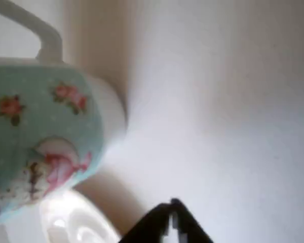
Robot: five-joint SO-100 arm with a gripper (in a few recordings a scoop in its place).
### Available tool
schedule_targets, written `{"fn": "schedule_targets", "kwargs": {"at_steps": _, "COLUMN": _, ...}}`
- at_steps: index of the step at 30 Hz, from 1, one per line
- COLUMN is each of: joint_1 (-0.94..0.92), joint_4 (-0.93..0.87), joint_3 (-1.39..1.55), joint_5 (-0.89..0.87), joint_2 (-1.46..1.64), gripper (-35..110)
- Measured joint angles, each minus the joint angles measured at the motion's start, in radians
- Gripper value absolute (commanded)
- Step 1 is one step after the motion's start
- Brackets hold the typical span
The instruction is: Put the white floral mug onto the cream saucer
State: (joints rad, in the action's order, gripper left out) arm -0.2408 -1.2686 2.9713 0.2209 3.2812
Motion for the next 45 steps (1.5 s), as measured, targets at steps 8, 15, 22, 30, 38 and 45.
{"fn": "schedule_targets", "kwargs": {"at_steps": 8, "joint_1": 0.0, "joint_4": 0.0, "joint_3": 0.0, "joint_5": 0.0, "joint_2": 0.0, "gripper": -1}}
{"fn": "schedule_targets", "kwargs": {"at_steps": 15, "joint_1": 0.005, "joint_4": 0.02, "joint_3": 0.009, "joint_5": 0.051, "joint_2": 0.0, "gripper": 1}}
{"fn": "schedule_targets", "kwargs": {"at_steps": 22, "joint_1": -0.037, "joint_4": -0.04, "joint_3": -0.143, "joint_5": 0.115, "joint_2": -0.009, "gripper": 15}}
{"fn": "schedule_targets", "kwargs": {"at_steps": 30, "joint_1": -0.029, "joint_4": -0.144, "joint_3": -0.637, "joint_5": 0.114, "joint_2": -0.486, "gripper": 16}}
{"fn": "schedule_targets", "kwargs": {"at_steps": 38, "joint_1": -0.048, "joint_4": -0.144, "joint_3": -0.974, "joint_5": 0.117, "joint_2": -1.078, "gripper": 16}}
{"fn": "schedule_targets", "kwargs": {"at_steps": 45, "joint_1": -0.091, "joint_4": -0.081, "joint_3": -0.988, "joint_5": 0.144, "joint_2": -1.328, "gripper": 16}}
